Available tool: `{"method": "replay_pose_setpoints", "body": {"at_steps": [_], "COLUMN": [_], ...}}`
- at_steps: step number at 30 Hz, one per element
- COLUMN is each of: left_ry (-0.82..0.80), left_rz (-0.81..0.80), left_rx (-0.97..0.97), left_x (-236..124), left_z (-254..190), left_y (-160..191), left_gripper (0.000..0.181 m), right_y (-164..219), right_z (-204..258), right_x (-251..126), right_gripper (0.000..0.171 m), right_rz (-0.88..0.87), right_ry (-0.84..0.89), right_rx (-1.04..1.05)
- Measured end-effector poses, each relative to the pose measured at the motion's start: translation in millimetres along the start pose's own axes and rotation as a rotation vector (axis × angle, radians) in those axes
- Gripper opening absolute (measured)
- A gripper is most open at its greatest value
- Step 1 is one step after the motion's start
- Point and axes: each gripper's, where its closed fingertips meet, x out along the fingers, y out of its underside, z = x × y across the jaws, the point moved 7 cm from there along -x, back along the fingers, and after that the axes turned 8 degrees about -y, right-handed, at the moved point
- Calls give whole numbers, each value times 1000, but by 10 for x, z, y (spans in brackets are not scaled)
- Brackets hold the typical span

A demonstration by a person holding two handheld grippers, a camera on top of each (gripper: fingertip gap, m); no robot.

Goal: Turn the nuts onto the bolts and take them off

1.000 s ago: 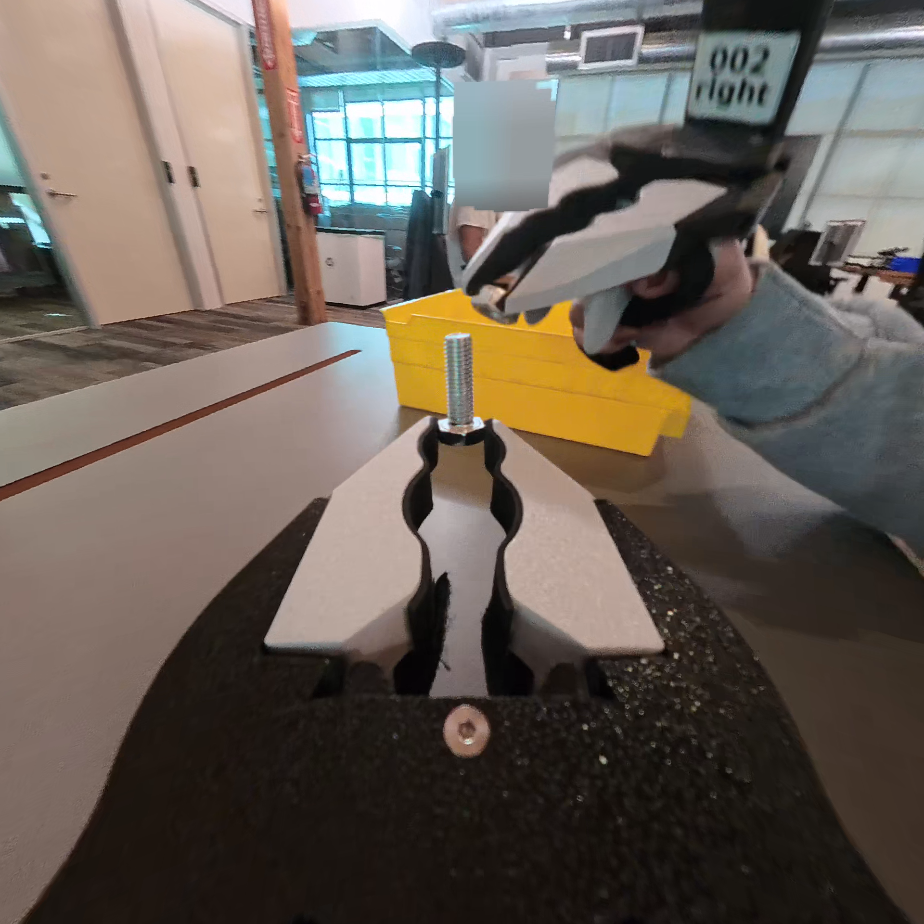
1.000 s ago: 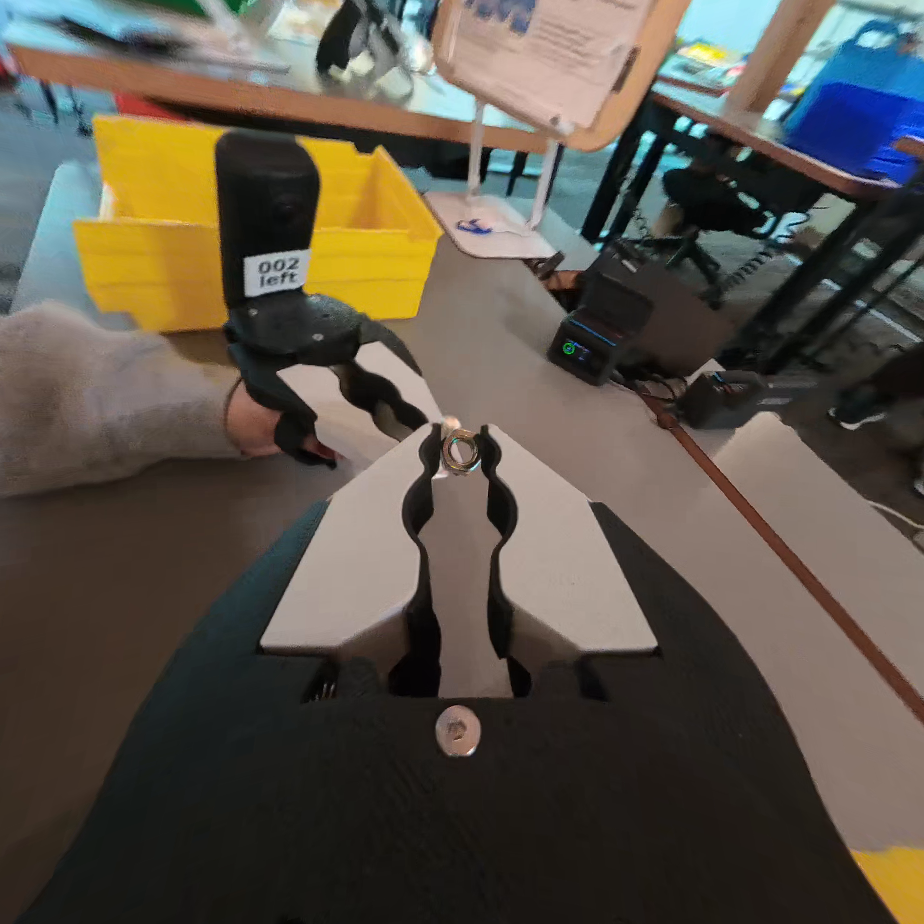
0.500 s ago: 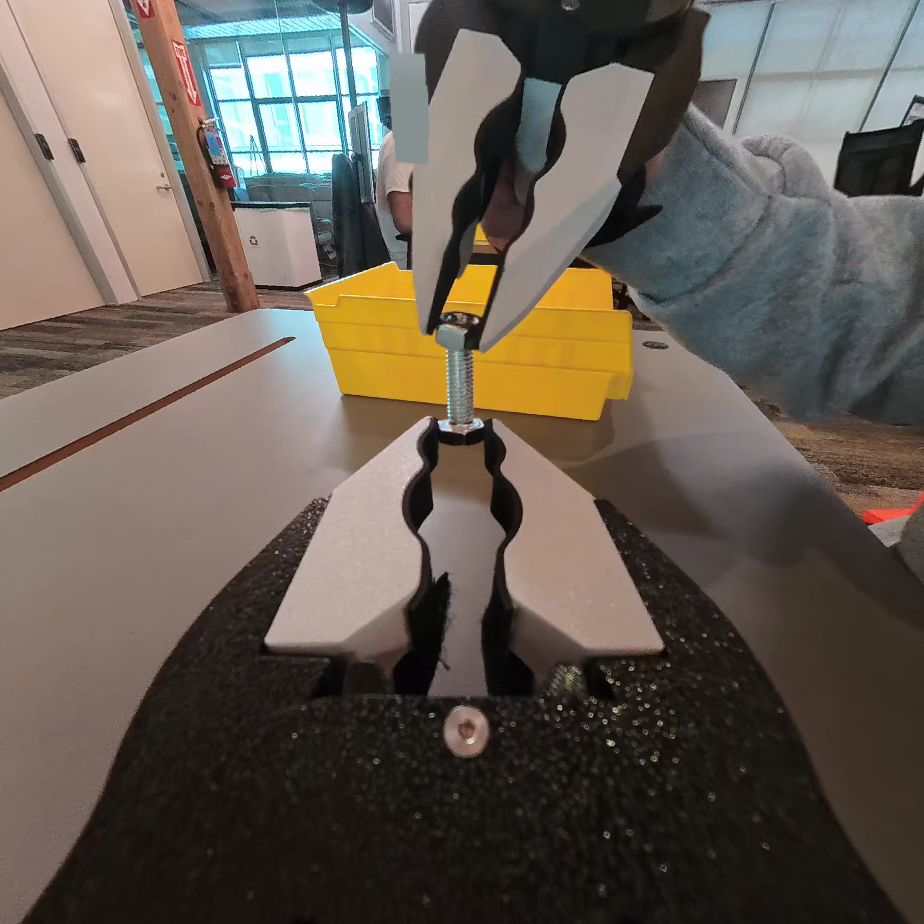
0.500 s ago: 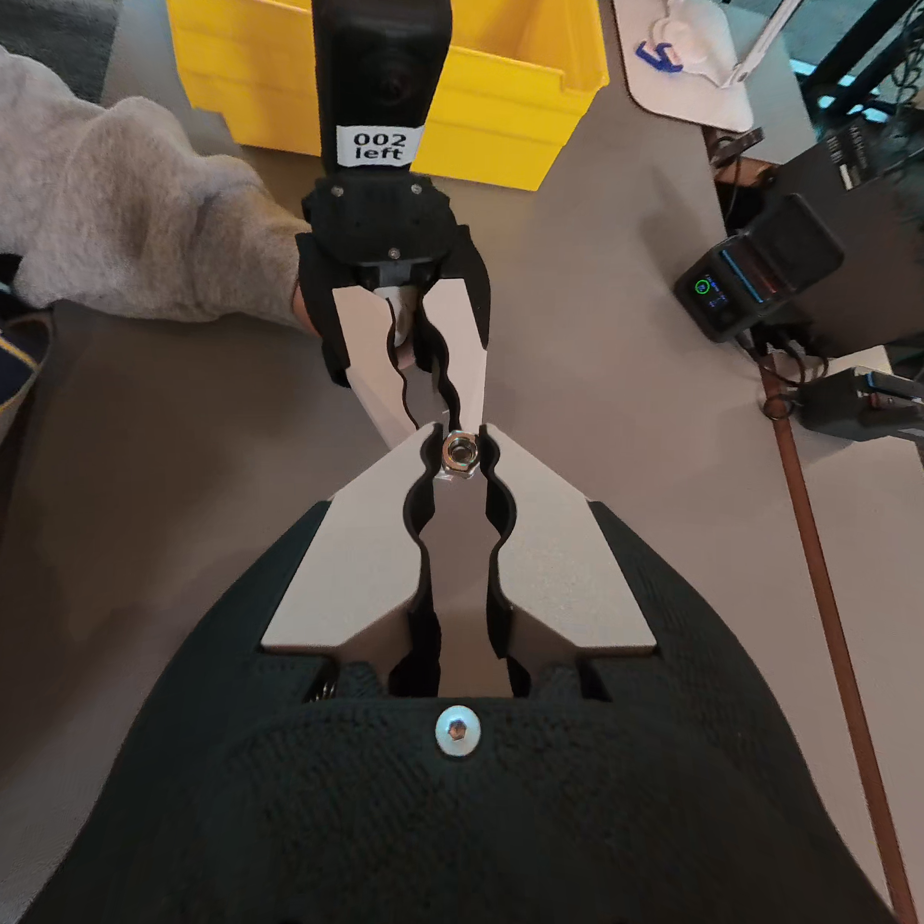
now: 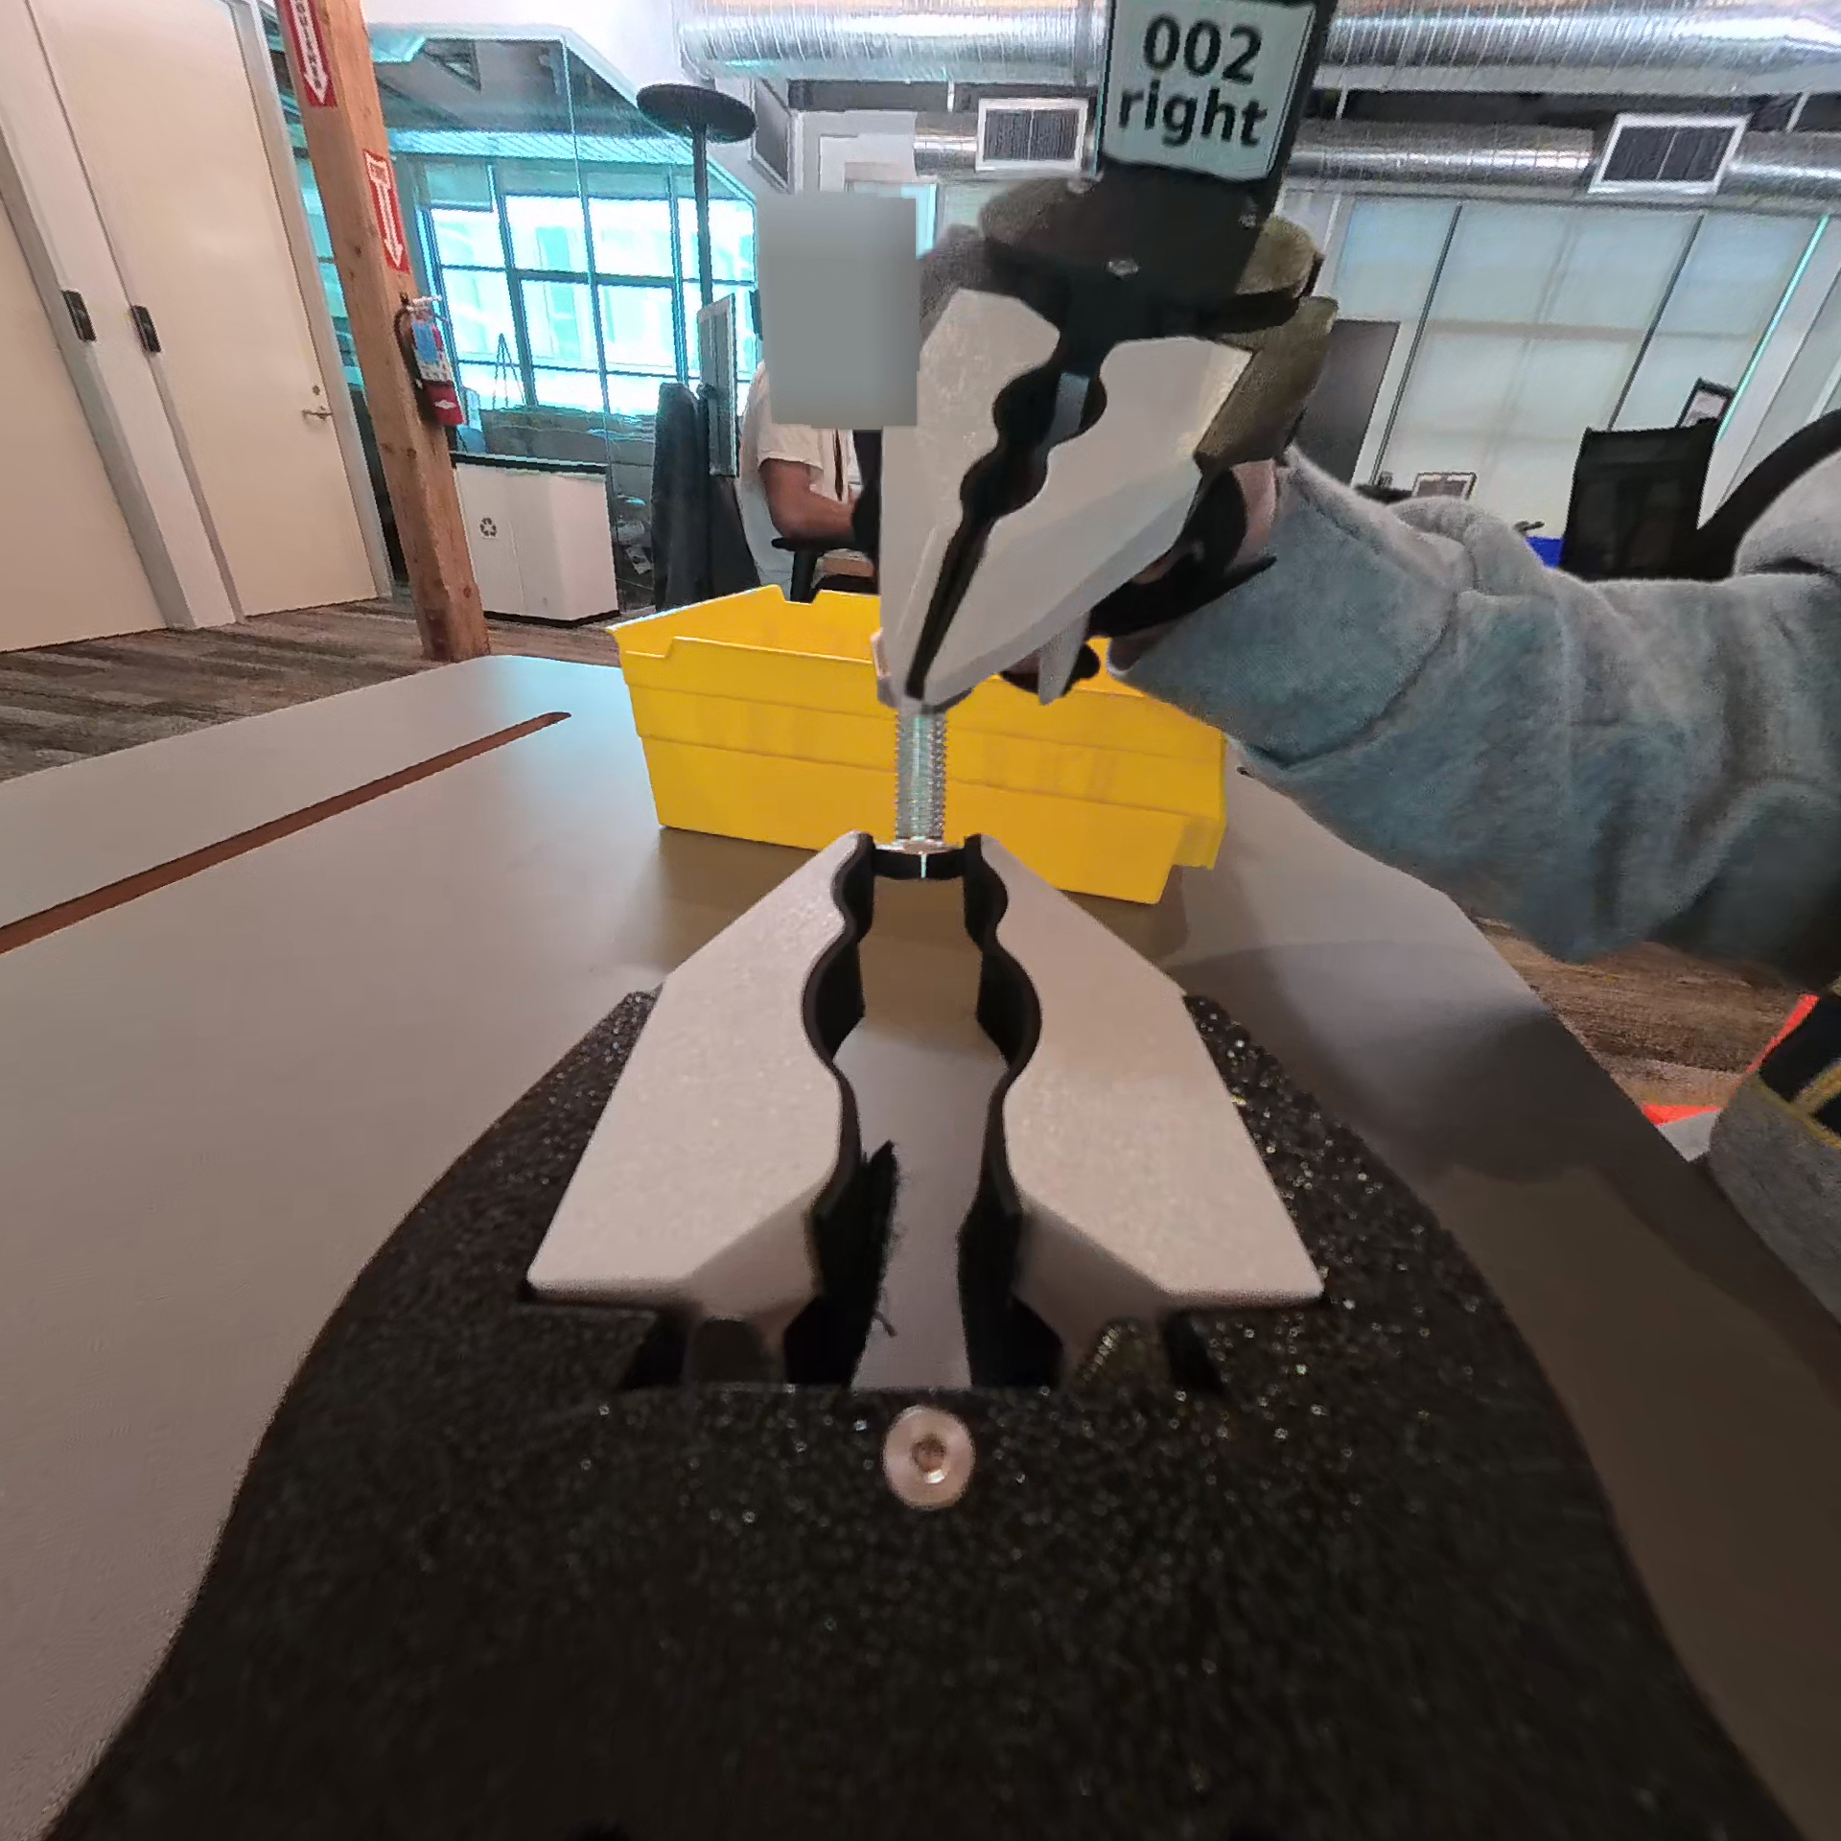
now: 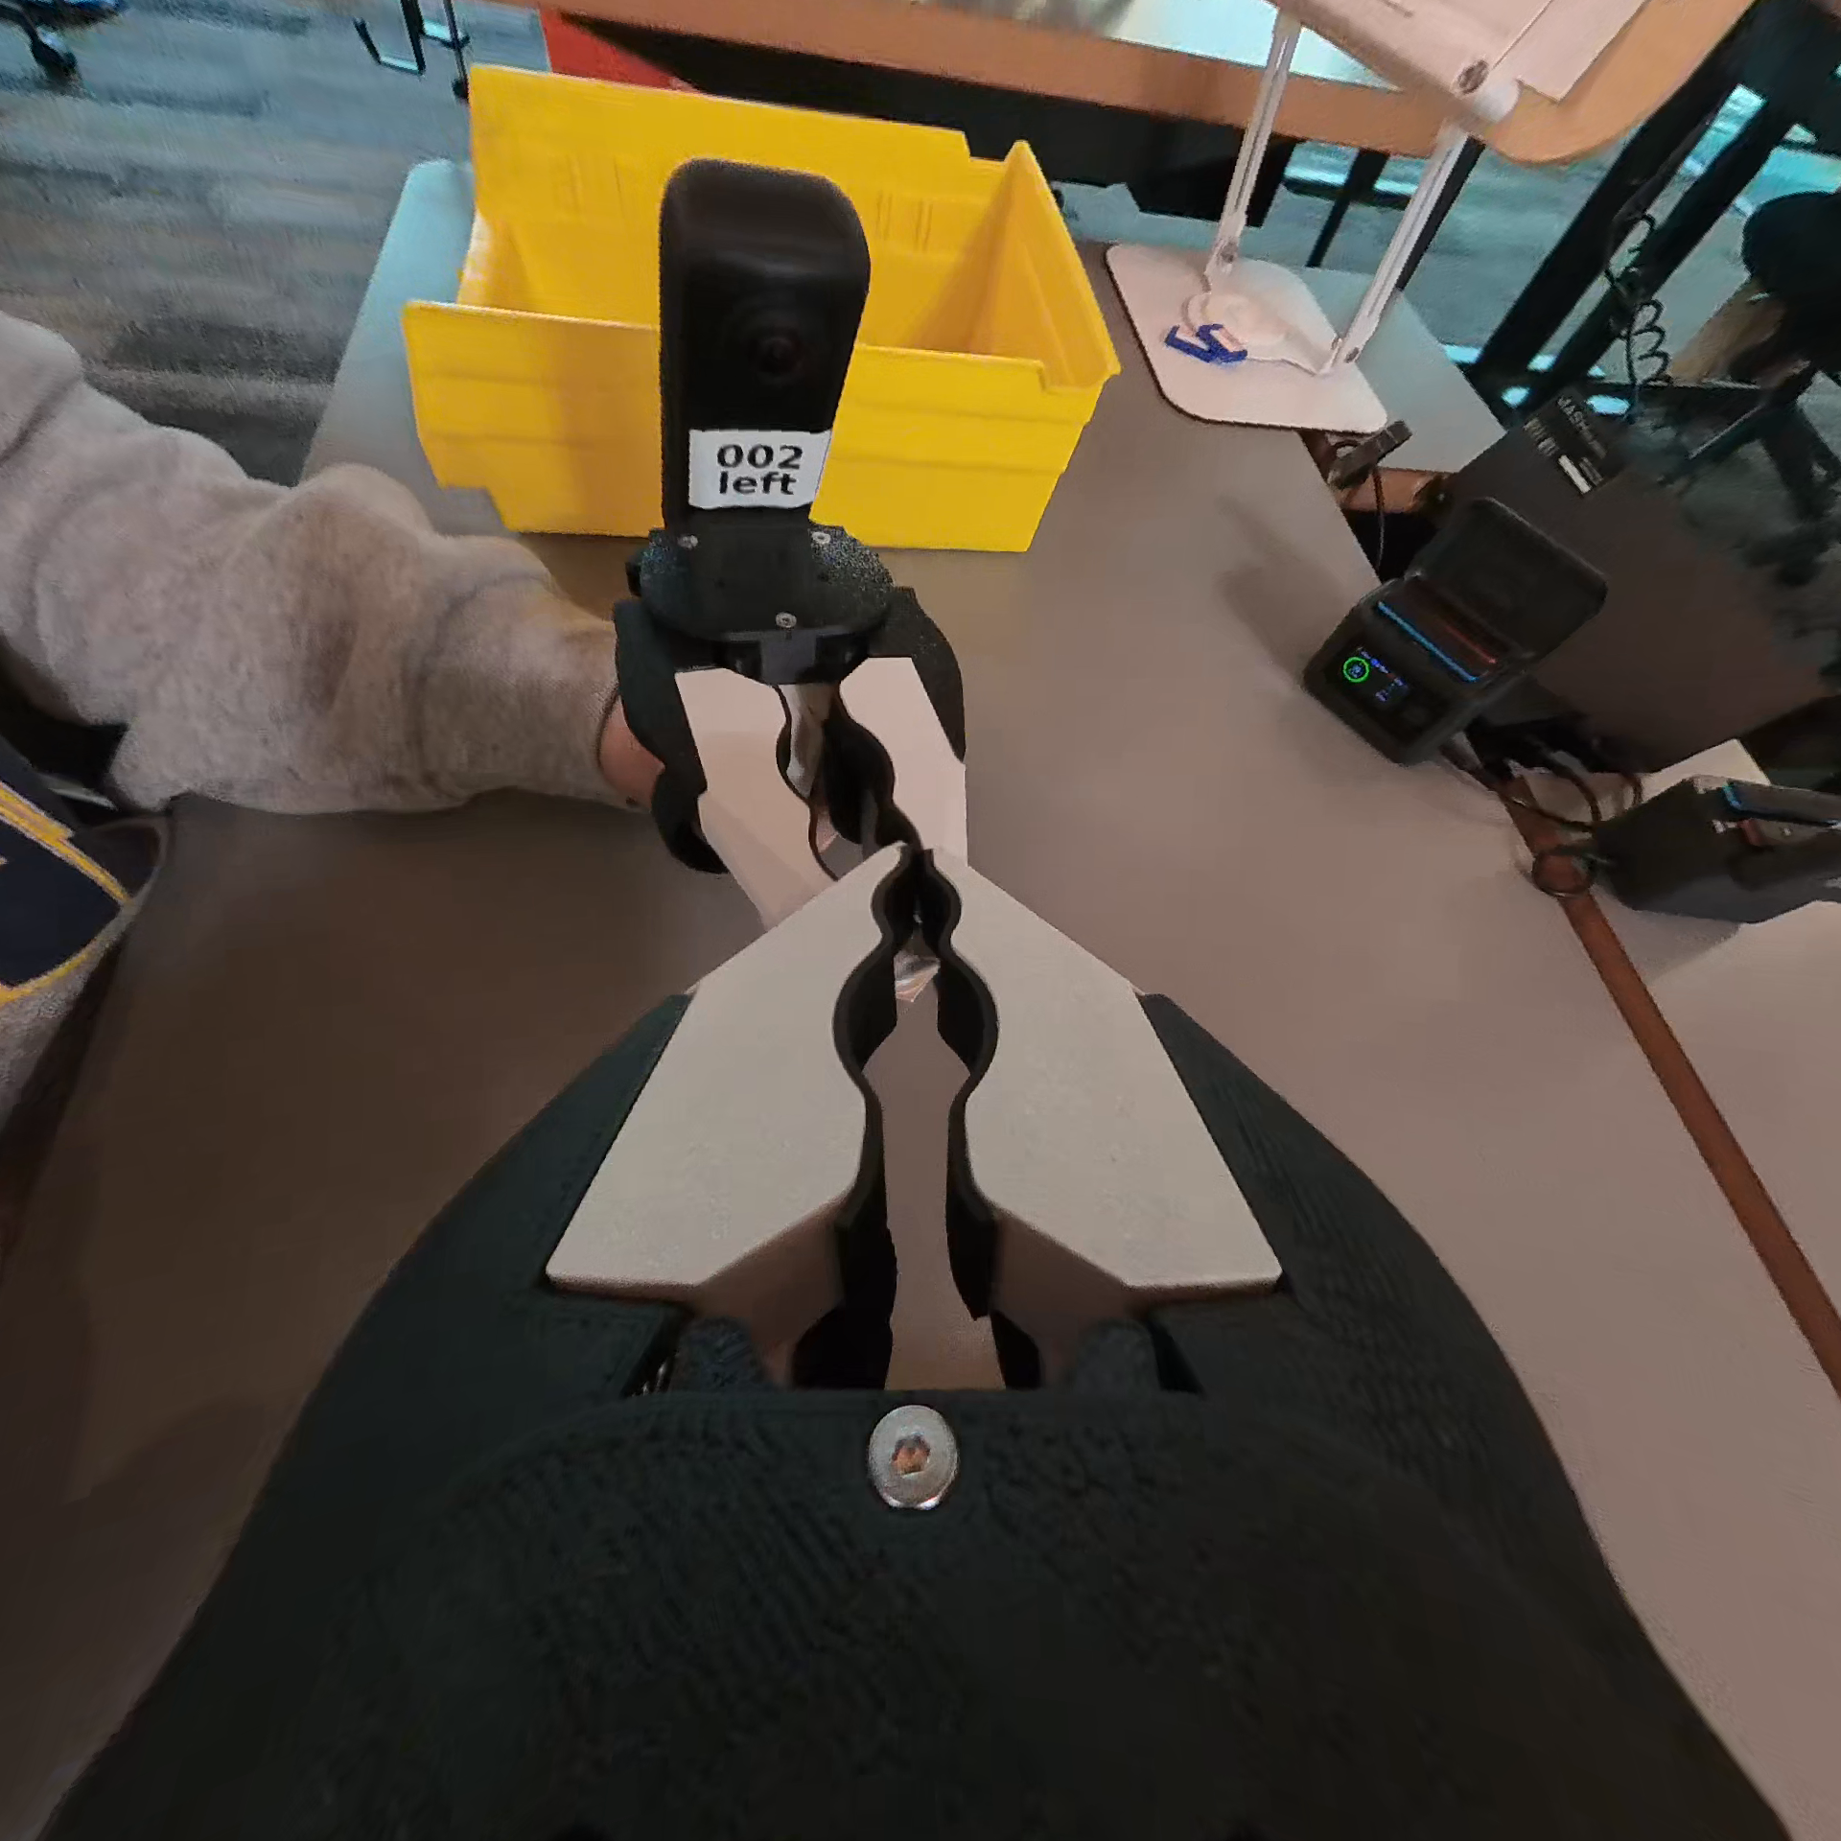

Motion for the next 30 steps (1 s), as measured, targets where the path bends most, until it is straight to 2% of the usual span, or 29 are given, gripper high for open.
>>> {"method": "replay_pose_setpoints", "body": {"at_steps": [5, 17, 23, 30], "left_ry": [-17, 22, 21, 24], "left_rz": [-10, -146, -161, -164], "left_rx": [32, 27, 14, 10], "left_x": [-1, -92, -105, -110], "left_z": [-14, -69, -60, -56], "left_y": [-10, -161, -173, -175], "left_gripper": [16, 15, 15, 16], "right_y": [18, 2, 41, 39], "right_z": [9, 37, 66, 85], "right_x": [-18, -131, -150, -151], "right_gripper": [0, 0, 0, 0], "right_rz": [-63, -447, -528, -513], "right_ry": [-3, -48, -16, 25], "right_rx": [52, 178, 153, 123]}}
